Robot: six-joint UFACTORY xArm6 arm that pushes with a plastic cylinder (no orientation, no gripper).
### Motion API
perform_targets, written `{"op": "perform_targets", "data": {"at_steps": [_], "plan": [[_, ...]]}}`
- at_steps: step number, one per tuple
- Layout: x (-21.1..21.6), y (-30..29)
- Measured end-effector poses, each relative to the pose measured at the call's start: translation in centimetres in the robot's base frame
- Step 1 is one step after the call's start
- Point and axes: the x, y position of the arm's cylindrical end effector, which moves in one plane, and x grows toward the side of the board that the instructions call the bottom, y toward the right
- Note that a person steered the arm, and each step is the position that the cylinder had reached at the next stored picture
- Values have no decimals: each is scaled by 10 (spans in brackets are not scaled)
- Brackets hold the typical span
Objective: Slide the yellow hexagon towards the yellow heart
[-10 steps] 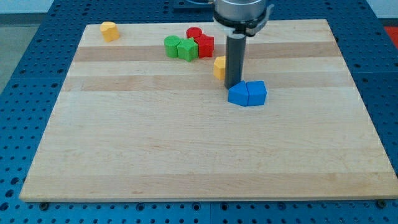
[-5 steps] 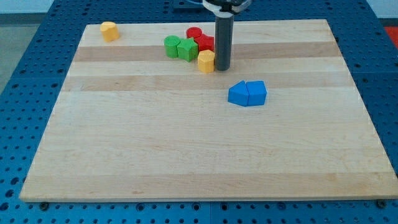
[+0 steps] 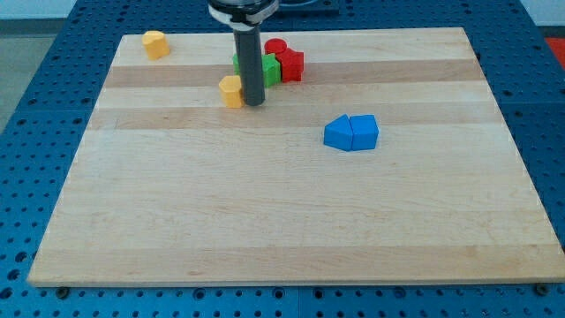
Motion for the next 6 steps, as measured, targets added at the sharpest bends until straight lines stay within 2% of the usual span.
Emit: {"op": "perform_targets", "data": {"at_steps": [3,6], "plan": [[-2,-43],[-40,-60]]}}
